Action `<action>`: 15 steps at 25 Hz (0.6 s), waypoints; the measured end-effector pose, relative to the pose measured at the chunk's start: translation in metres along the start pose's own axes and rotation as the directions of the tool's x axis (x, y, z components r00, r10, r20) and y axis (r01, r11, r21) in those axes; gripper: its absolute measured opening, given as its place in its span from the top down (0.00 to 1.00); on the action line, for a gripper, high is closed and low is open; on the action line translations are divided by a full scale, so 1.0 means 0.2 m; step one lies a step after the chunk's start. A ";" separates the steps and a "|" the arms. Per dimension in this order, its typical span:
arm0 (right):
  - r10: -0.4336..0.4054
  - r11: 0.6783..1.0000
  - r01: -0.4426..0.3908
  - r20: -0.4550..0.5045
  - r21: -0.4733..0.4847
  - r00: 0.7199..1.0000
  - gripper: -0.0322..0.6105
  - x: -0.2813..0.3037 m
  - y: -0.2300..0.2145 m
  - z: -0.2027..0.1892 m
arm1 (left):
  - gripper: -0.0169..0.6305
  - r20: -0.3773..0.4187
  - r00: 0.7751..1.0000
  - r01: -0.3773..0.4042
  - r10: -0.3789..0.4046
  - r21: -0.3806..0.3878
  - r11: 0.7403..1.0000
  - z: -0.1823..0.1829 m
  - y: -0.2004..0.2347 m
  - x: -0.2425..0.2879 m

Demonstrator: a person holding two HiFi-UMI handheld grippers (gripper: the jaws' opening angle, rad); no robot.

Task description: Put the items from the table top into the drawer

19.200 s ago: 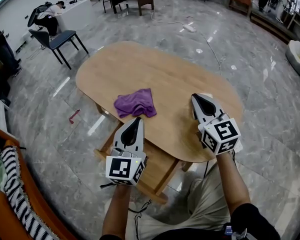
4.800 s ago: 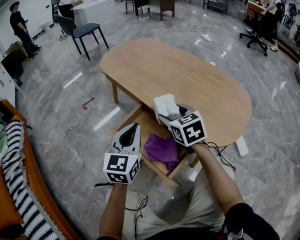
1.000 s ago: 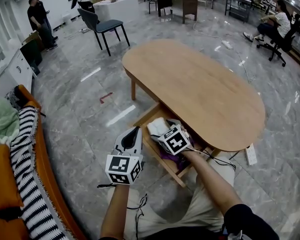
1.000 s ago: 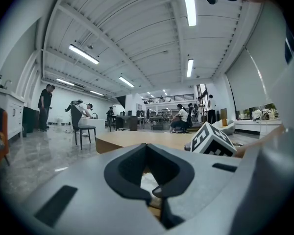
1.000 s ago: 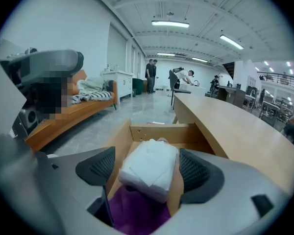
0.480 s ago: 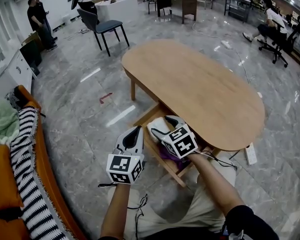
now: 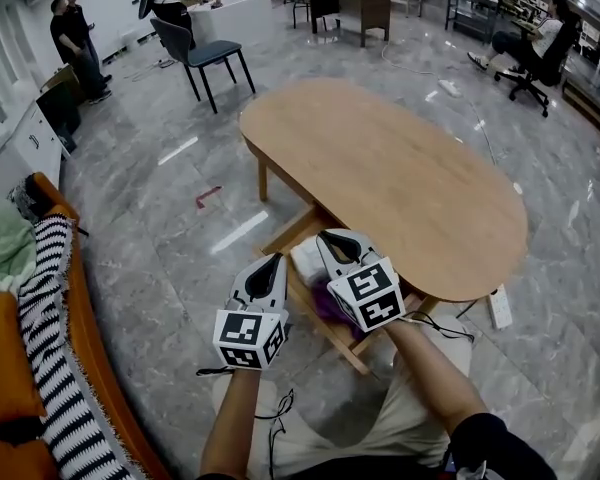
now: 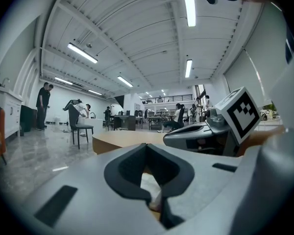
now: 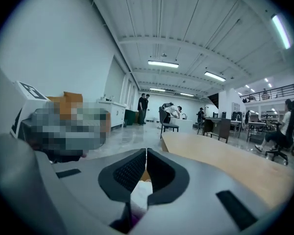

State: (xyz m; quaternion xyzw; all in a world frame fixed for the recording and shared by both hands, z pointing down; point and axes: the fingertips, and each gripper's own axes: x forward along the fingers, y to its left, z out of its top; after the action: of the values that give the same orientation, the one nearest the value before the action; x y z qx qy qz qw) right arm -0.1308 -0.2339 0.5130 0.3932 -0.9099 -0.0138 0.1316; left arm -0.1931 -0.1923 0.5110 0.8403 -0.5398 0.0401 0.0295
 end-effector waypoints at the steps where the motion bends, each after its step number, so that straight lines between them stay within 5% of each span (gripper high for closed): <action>1: -0.001 1.000 0.001 0.007 -0.002 1.000 0.91 -0.01 0.00 0.01 | 0.97 0.002 1.000 0.000 0.000 0.000 1.000 0.00 0.00 0.00; 15: -0.018 1.000 0.017 0.095 0.017 0.995 0.92 -0.10 -0.05 0.06 | 0.97 0.009 1.000 0.008 -0.008 0.004 1.000 0.02 -0.04 0.02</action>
State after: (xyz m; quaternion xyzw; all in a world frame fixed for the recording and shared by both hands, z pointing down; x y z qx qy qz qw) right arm -0.1139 -0.2262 0.4950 0.4010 -0.9117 -0.0264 0.0849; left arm -0.1843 -0.1941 0.5073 0.8426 -0.5366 0.0372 0.0254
